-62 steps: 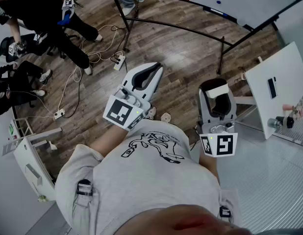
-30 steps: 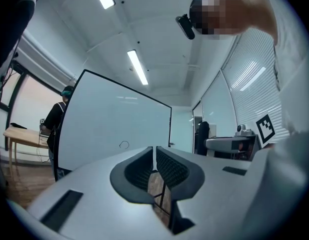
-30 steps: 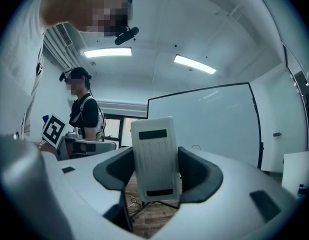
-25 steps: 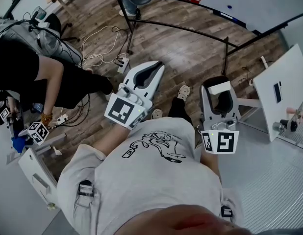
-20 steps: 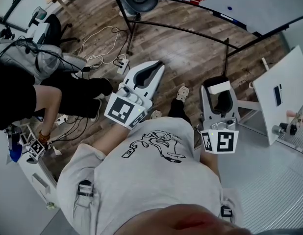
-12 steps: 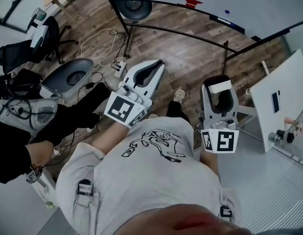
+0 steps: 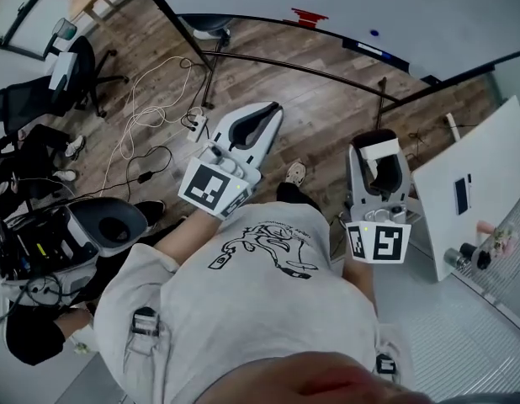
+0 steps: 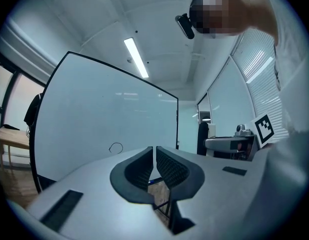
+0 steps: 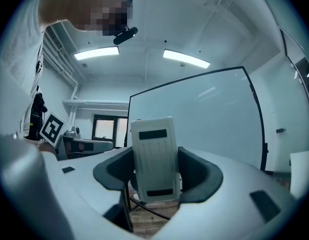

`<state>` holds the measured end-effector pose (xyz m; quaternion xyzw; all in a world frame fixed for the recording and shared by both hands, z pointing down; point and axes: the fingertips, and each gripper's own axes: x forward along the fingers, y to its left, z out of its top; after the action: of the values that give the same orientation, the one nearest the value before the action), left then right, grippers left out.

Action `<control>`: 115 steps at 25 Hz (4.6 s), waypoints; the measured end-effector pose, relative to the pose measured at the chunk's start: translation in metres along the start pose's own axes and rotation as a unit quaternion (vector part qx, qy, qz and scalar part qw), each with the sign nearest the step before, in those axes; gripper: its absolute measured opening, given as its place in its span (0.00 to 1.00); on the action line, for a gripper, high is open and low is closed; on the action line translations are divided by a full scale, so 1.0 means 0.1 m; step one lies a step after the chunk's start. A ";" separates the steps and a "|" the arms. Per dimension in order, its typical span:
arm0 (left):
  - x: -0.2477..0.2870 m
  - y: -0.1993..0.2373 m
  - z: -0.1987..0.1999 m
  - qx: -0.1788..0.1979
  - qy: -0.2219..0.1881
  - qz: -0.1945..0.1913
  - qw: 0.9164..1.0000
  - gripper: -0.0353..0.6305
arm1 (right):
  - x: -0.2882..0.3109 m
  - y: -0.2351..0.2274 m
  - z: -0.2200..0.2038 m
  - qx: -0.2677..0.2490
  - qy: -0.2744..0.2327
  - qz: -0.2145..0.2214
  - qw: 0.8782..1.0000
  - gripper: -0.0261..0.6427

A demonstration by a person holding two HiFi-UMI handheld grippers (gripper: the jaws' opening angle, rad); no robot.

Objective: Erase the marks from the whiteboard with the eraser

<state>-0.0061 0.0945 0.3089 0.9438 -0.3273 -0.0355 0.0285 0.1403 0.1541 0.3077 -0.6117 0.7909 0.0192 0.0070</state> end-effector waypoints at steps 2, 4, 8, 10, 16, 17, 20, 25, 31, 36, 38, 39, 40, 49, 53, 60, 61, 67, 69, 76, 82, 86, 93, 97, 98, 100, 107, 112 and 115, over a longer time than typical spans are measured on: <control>0.21 -0.01 -0.01 0.002 0.002 0.002 1.000 0.11 | 0.07 -0.20 0.00 0.004 0.000 0.001 1.000 0.44; 0.41 -0.03 -0.03 0.002 0.005 0.003 1.000 0.11 | 0.13 -0.40 -0.02 0.007 0.001 0.002 1.000 0.44; 0.76 -0.01 -0.04 0.004 0.008 0.007 1.000 0.11 | 0.30 -0.73 -0.06 0.011 0.005 0.004 1.000 0.44; 0.91 0.02 -0.05 0.005 0.008 0.012 1.000 0.11 | 0.39 -0.87 -0.09 0.012 0.008 0.008 1.000 0.44; 1.29 0.15 -0.08 0.000 0.011 0.030 0.999 0.11 | 0.67 -1.18 -0.14 0.011 0.018 0.031 0.999 0.44; 1.32 0.17 -0.08 0.000 0.012 0.033 0.999 0.11 | 0.71 -1.21 -0.14 0.010 0.019 0.033 0.999 0.44; 1.39 0.24 -0.09 0.002 0.014 0.040 0.999 0.10 | 0.81 -1.27 -0.14 0.007 0.023 0.039 0.999 0.44; 1.47 0.39 -0.08 0.006 0.017 0.049 0.999 0.11 | 1.00 -1.32 -0.16 0.004 0.026 0.051 0.998 0.44; 1.54 0.65 -0.05 0.004 0.014 0.058 0.998 0.11 | 1.30 -1.24 -0.15 -0.007 0.026 0.059 0.998 0.44; 1.59 0.96 -0.02 0.003 0.009 0.056 0.998 0.11 | 1.62 -1.17 -0.12 -0.017 0.023 0.057 0.998 0.44; 1.62 1.12 0.01 0.004 0.004 0.055 0.998 0.11 | 1.77 -1.16 -0.10 -0.018 0.022 0.051 0.998 0.44; 1.64 1.21 0.02 0.004 0.003 0.055 0.998 0.10 | 1.85 -1.15 -0.10 -0.019 0.021 0.049 0.998 0.44; 1.65 1.30 0.03 0.003 0.002 0.054 0.999 0.11 | 1.93 -1.13 -0.09 -0.020 0.020 0.046 0.999 0.44; 1.77 1.99 0.11 -0.002 -0.001 0.031 1.000 0.10 | 2.70 -0.81 -0.10 -0.022 0.024 0.044 0.998 0.44; 1.80 2.20 0.10 -0.002 -0.001 0.020 1.000 0.10 | 2.90 -0.73 -0.12 -0.039 0.025 0.031 0.998 0.44; 1.93 2.35 0.05 -0.002 0.001 0.003 1.000 0.10 | 3.06 -0.79 -0.16 -0.058 0.029 0.004 0.998 0.44; 1.95 2.37 0.05 -0.002 0.000 0.003 1.000 0.10 | 3.08 -0.81 -0.17 -0.060 0.030 0.003 0.998 0.44; 2.05 2.49 0.03 -0.006 0.000 0.007 1.000 0.10 | 3.24 -0.97 -0.27 -0.091 0.047 -0.021 0.995 0.44; 2.08 2.50 0.02 -0.006 0.001 0.007 1.000 0.10 | 3.31 -1.05 -0.30 -0.109 0.049 -0.035 0.992 0.44; 2.10 2.56 -0.06 -0.005 0.014 0.000 1.000 0.10 | 3.81 -1.19 -0.63 -0.207 0.079 -0.082 0.972 0.44; 2.12 2.60 -0.10 0.001 0.022 -0.006 1.000 0.10 | 4.11 -1.35 -0.74 -0.264 0.091 -0.119 0.953 0.44; 2.14 2.67 -0.14 0.000 0.021 -0.005 1.000 0.10 | 4.25 -1.45 -0.84 -0.274 0.105 -0.132 0.947 0.44; 2.16 2.69 -0.22 -0.013 0.036 -0.009 0.999 0.10 | 4.31 -1.47 -0.88 -0.304 0.105 -0.154 0.934 0.44; 2.16 2.71 -0.22 -0.013 0.039 -0.011 0.999 0.10 | 4.37 -1.38 -0.95 -0.322 0.109 -0.157 0.927 0.44; 2.16 2.72 -0.23 -0.013 0.040 -0.011 0.999 0.10 | 4.40 -1.35 -0.99 -0.325 0.112 -0.153 0.927 0.44; 2.15 2.73 -0.23 -0.013 0.041 -0.009 0.999 0.10 | 4.45 -1.25 -1.09 -0.329 0.118 -0.143 0.926 0.44; 2.09 2.80 -0.28 -0.013 0.049 0.001 0.999 0.10 | 4.63 -0.91 -1.50 -0.370 0.144 -0.102 0.912 0.44; 2.06 2.82 -0.26 -0.011 0.045 0.005 0.999 0.10 | 4.68 -0.79 -1.62 -0.381 0.158 -0.073 0.908 0.44; 2.06 2.83 -0.24 -0.007 0.036 0.003 0.999 0.10 | 4.64 -0.87 -1.51 -0.365 0.151 -0.079 0.915 0.43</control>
<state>-0.0172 -0.2541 0.3446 0.9432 -0.3290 -0.0034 0.0468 0.1095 -0.3223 0.4402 -0.6279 0.6697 0.2133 -0.3344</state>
